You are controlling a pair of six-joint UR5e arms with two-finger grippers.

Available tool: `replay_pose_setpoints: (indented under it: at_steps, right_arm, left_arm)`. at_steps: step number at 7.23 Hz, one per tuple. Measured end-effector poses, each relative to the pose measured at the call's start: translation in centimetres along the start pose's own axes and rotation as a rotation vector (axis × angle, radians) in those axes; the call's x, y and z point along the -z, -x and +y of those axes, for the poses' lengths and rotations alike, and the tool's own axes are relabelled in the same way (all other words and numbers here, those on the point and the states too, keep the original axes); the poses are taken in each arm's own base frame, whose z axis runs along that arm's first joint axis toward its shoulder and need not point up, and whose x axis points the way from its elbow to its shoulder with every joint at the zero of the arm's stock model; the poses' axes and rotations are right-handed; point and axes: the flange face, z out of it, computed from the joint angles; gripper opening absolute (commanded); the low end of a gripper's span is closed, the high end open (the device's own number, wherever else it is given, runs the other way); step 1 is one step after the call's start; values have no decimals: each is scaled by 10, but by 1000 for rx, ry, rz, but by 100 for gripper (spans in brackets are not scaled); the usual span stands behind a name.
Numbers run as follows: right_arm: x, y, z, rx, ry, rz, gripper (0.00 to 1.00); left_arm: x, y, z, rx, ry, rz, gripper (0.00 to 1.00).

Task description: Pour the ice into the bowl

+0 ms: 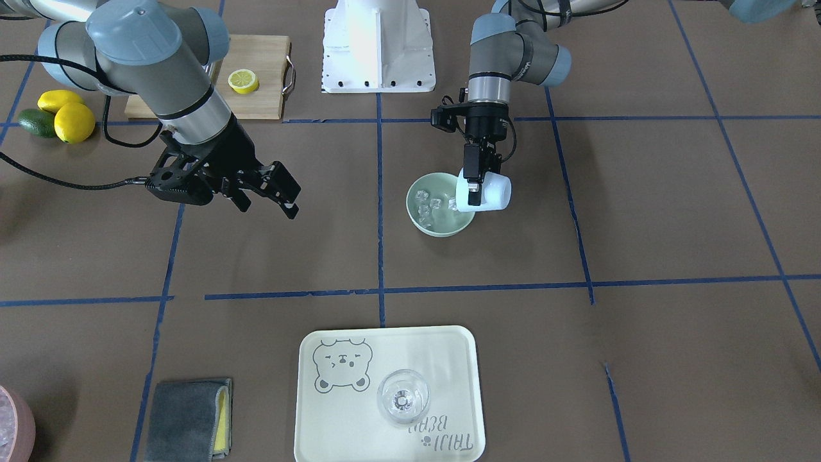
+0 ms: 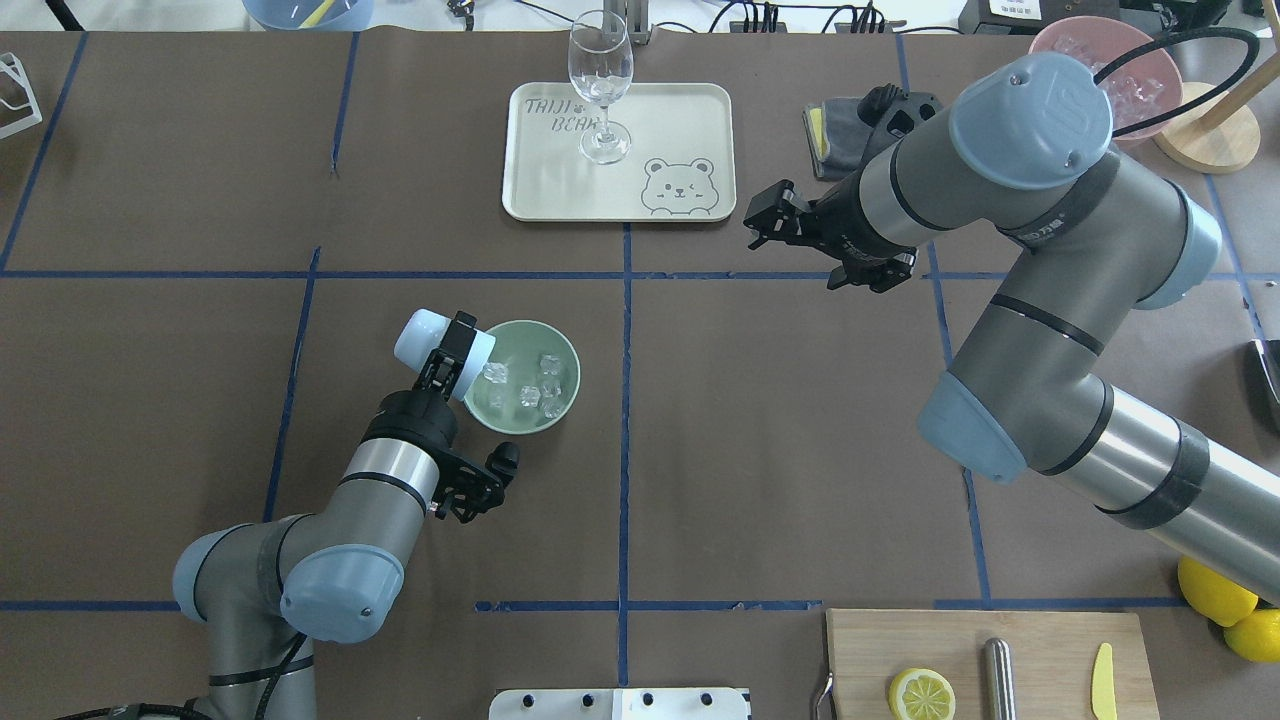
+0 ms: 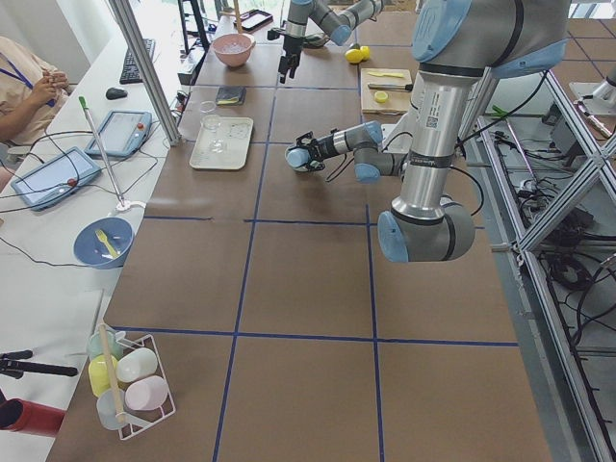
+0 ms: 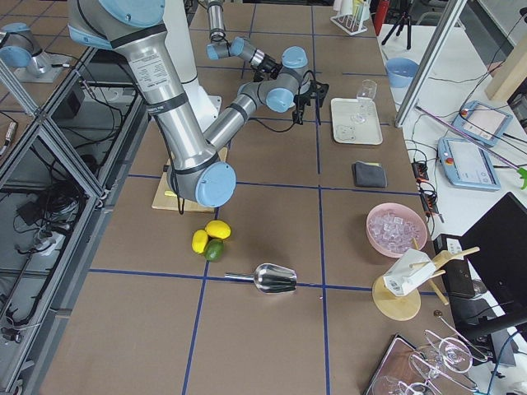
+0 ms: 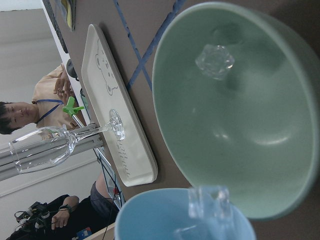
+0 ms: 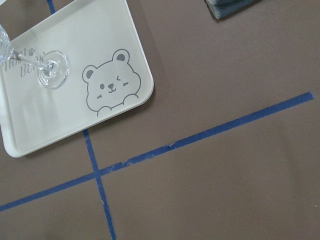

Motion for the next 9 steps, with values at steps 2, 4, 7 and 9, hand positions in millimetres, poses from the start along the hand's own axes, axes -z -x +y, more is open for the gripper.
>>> replay_pose_setpoints:
  at_steps: [2,4,7,9]
  right_arm:
    - [-1,0,0,1,1,1,100]
    - [-2,0,0,1,1,3,100]
    - [-1,0,0,2,1,1,100]
    - [-1,0,1,2,1,1,100]
  left_arm:
    - [3,12,2,-34,15,6,0]
    - [4,19,6,35,20,0,0]
    - [3,3,20,599,10,45,0]
    - [16,-16,51,1100,17,105,0]
